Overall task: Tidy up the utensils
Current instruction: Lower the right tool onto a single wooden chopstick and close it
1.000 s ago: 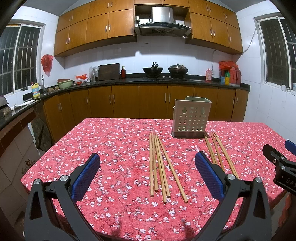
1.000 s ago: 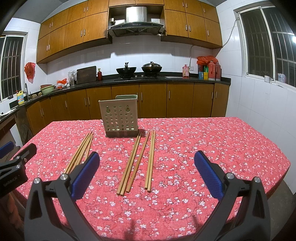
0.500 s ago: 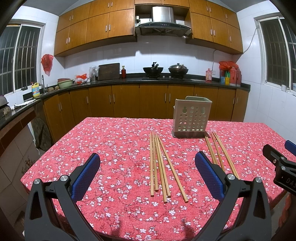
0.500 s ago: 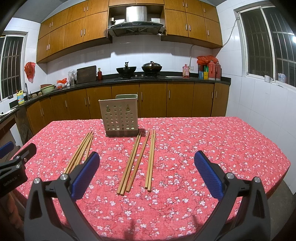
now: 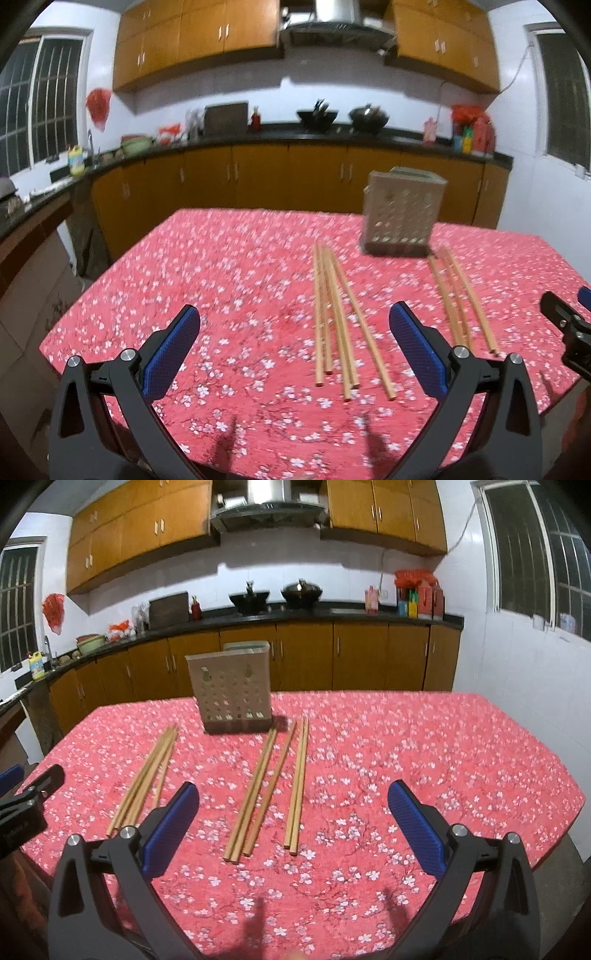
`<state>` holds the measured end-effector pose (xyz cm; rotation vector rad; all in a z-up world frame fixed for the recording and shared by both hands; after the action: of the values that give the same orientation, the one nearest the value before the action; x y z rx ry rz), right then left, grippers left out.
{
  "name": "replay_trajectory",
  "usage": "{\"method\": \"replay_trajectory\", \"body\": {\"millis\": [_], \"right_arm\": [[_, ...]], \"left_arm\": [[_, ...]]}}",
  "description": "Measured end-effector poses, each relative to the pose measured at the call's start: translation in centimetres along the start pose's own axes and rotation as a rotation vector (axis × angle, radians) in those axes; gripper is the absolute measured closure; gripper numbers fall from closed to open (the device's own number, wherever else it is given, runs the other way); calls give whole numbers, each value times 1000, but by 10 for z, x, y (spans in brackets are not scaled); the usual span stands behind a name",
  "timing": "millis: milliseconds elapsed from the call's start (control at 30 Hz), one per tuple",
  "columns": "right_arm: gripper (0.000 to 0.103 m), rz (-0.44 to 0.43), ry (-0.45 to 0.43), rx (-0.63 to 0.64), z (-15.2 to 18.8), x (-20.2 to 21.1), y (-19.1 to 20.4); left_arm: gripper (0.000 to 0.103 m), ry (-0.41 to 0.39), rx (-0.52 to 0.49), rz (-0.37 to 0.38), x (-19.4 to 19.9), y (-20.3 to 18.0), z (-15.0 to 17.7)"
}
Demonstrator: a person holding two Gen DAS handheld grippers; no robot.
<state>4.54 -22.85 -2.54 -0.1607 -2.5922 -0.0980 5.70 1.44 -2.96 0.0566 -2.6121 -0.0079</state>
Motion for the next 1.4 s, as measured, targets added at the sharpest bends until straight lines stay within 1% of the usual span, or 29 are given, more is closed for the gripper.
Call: {"method": "replay_trajectory", "body": {"millis": [133, 167, 200, 233, 267, 300, 333, 400, 533, 600, 667, 833, 933, 967, 1000, 1033, 1200, 1300, 1367, 1400], "right_arm": [[4, -7, 111, -51, 1, -33, -11], [10, -8, 128, -57, 2, -40, -13], [19, -11, 150, -63, 1, -47, -14], [24, -18, 185, -71, 1, -58, -16], [33, -23, 203, -78, 1, -65, -18], [39, -31, 232, -92, 1, -75, -20], [42, -41, 262, -111, 2, -85, -22], [50, -44, 293, -125, 1, -100, -24], [57, -28, 343, -113, 3, -123, -24], [62, -24, 377, -107, 6, -134, -24], [66, -21, 411, -100, 10, -143, -24], [66, -18, 394, -76, 11, -146, -21], [68, 16, 399, -60, 9, -152, -23], [71, 21, 407, -67, 10, -155, -26], [76, 47, 403, -59, 9, -157, -27], [77, 67, 401, -45, 9, -158, -28], [81, 64, 393, -39, 9, -161, -30], [81, 57, 390, -49, 9, -159, -32], [81, 55, 389, -48, 9, -159, -32], [81, 55, 388, -44, 9, -160, -32]], "left_arm": [[2, 74, 10, -14, -23, 11, 2], [2, 87, 10, -16, -28, 14, 2], [2, 104, 9, -16, -34, 17, 2], [2, 121, 10, -15, -40, 20, 2], [2, 137, 12, -11, -45, 23, 2], [2, 148, 16, -7, -49, 25, 1], [2, 162, 22, -3, -54, 27, 1], [2, 186, 31, 5, -61, 31, 1], [2, 205, 29, 10, -72, 34, -1], [5, 212, 19, 18, -76, 32, -1], [11, 228, 10, 25, -82, 29, -1], [24, 272, 13, 63, -95, 24, 2], [30, 289, 15, 85, -99, 22, 3], [33, 294, 16, 93, -100, 20, 4], [36, 298, 16, 99, -102, 19, 3], [38, 303, 15, 109, -103, 18, 3], [52, 339, 6, 154, -113, 10, 5], [57, 355, 4, 175, -118, 7, 6], [66, 368, -10, 176, -121, 4, 8], [68, 375, -17, 175, -123, 4, 9]]}}
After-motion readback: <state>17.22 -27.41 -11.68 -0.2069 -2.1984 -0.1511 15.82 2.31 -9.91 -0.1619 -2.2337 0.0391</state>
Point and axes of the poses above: each gripper's, at about its wrist camera, not at the fingertips, and x roughly against the way its jaws point, y to its left, z to its underside, the point moved 3 cm from there along -x, roughly the way its jaws point, and after that the axes turned 1 degree about y, right-handed, at the moved point
